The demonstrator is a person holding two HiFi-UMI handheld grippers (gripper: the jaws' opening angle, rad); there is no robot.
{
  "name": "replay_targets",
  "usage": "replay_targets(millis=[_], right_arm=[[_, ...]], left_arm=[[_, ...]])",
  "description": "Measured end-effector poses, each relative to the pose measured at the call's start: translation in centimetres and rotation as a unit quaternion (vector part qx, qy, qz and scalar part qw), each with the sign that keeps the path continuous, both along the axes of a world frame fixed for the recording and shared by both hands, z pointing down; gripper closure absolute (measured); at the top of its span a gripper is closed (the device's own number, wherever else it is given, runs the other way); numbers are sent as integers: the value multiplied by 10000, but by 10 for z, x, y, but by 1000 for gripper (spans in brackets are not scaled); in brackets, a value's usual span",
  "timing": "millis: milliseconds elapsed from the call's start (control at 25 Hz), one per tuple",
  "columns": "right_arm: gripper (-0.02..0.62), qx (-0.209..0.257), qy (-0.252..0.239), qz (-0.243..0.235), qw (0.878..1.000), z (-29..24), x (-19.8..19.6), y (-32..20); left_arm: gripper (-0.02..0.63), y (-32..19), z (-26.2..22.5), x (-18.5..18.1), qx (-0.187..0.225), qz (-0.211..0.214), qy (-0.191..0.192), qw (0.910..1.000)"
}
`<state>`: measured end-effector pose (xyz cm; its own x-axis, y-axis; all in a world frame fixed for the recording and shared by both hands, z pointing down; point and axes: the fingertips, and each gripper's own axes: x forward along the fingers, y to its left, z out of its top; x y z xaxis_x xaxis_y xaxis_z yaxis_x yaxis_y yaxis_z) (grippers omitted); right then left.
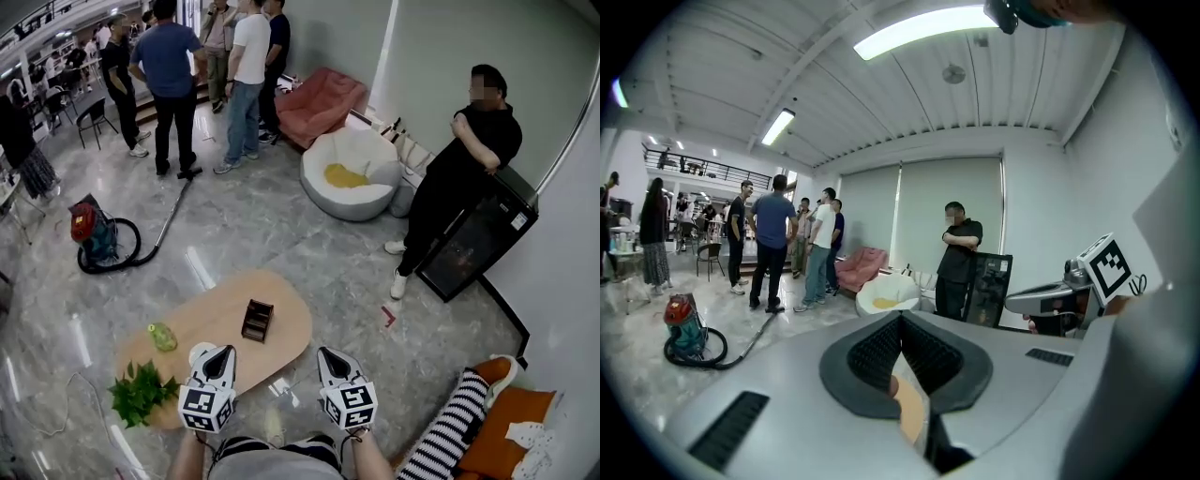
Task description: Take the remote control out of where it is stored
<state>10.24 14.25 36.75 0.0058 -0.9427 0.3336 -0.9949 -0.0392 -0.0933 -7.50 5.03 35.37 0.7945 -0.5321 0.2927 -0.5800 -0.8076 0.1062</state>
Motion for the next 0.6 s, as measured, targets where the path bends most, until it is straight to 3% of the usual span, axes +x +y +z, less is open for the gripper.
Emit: replay_targets(millis=[600], right_arm=[[588,-89,-87,-559,9984,24,-14,-80]], left_arm=[[600,-57,23,-25,-158,-527,-115,9984]])
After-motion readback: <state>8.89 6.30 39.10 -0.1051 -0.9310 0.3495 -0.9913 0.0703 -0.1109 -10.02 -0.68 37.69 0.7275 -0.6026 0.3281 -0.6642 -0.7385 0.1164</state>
